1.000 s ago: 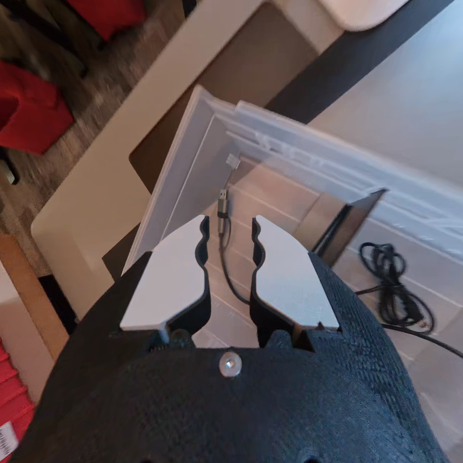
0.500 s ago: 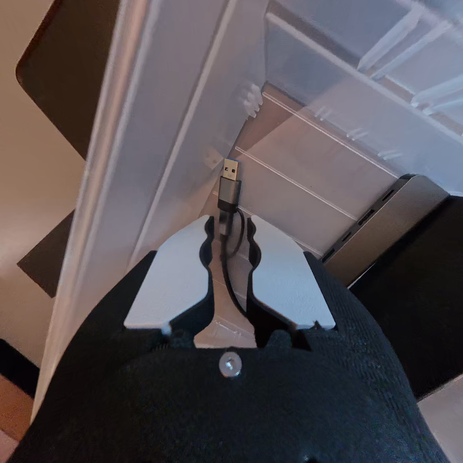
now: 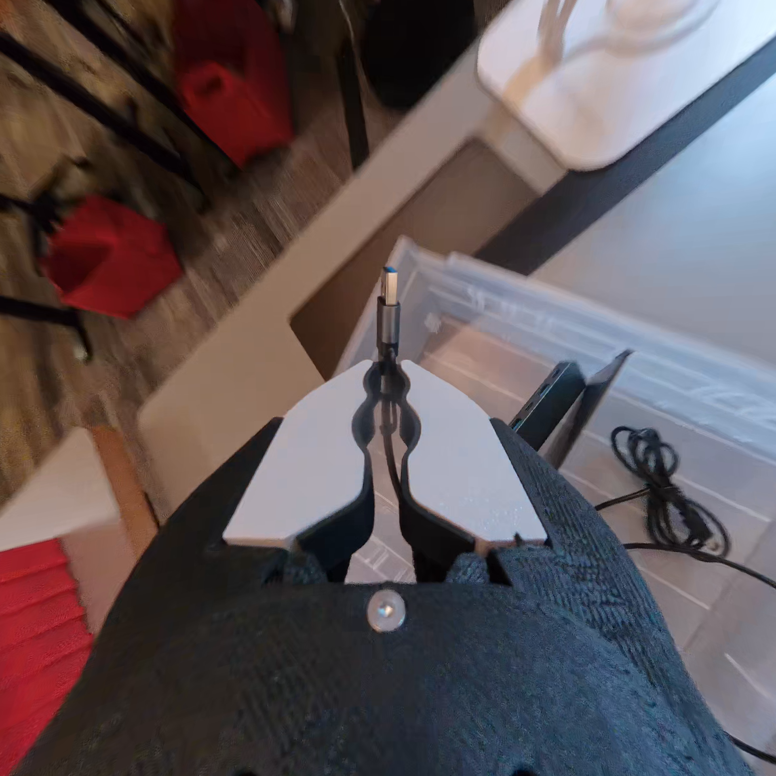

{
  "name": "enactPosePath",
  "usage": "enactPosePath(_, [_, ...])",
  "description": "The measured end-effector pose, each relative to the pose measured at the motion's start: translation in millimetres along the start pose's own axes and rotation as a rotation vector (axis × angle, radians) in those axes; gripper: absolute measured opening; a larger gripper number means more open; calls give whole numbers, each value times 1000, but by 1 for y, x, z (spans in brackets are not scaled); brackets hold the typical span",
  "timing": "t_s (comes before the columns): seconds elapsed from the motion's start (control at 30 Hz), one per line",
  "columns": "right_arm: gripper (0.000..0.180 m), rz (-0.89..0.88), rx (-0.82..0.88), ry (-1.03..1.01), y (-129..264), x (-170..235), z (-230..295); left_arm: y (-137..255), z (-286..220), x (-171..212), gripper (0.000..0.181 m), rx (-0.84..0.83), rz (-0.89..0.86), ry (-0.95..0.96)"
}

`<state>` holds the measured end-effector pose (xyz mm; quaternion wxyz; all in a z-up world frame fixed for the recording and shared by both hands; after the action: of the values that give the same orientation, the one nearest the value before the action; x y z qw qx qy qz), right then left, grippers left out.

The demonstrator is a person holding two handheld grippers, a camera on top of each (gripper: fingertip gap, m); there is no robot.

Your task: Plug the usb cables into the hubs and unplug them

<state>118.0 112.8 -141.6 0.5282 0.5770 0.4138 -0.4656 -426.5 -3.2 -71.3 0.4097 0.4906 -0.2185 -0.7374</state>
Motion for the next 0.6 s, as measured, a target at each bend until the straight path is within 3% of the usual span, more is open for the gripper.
enactPosePath(0.03, [22,2,-3,6,-1,0,1,24,4,-17,7,-29,-75,-9])
enactPosePath(0.17, [22,5,-24,33,-5,-2,10,133,-9,-83,7,-111,-386,-71])
enactPosePath(0.3, [23,-21,-63,64,-13,-15,20,225,-77,-121,7,-66,-681,-157])
enactPosePath(0.43, [42,-21,-244,50,-29,-46,52,277,-173,-130,6,204,-930,-130])
enactPosePath(0.6, [76,-15,-628,10,-42,-79,113,282,-280,-113,6,644,-1111,-16])
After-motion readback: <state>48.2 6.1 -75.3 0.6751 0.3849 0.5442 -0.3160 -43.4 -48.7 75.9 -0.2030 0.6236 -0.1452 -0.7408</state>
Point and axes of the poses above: each gripper's, where its closed fingertips meet, y back along the fingers, x out of its underside, z = x × y across the jaws, the point moved 2 cm from there along y, back along the fingers, and after that the axes turned 5 degrees about -x, right-handed, at the moved point
